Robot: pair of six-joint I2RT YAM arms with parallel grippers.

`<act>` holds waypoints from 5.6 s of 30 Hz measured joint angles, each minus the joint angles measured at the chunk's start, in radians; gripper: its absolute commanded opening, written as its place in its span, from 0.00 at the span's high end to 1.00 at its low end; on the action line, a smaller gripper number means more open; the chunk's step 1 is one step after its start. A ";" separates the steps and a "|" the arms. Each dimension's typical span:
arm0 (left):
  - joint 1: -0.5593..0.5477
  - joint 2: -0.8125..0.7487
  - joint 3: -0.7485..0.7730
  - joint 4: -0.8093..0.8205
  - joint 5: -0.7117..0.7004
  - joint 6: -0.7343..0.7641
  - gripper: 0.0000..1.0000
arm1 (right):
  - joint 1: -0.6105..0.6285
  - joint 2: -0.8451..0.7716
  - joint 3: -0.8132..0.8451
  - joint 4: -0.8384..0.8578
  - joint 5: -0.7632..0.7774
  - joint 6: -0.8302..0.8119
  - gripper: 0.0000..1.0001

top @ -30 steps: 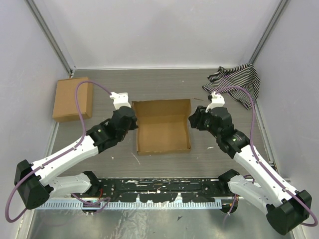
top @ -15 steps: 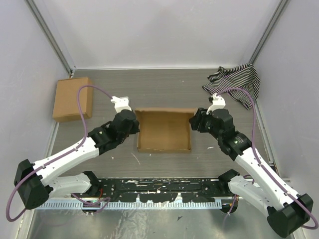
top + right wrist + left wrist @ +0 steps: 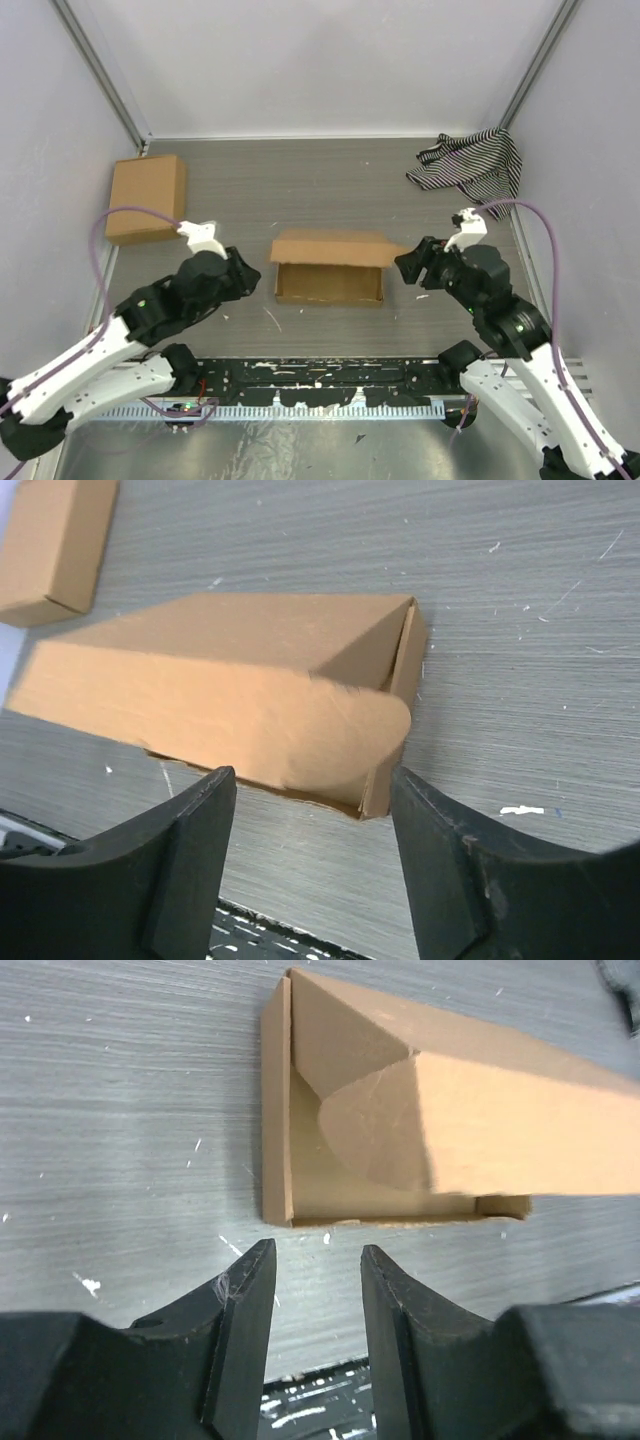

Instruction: Fold the paper box

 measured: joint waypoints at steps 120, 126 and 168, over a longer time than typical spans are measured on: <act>0.343 0.694 -0.015 0.587 0.307 0.293 0.06 | -0.110 0.660 -0.185 0.584 -0.288 -0.064 0.07; 0.343 0.728 -0.019 0.587 0.312 0.293 0.10 | -0.092 0.678 -0.185 0.584 -0.270 -0.084 0.10; 0.349 0.721 0.016 0.473 0.488 0.253 0.55 | 0.006 0.727 -0.113 0.444 -0.169 -0.083 0.42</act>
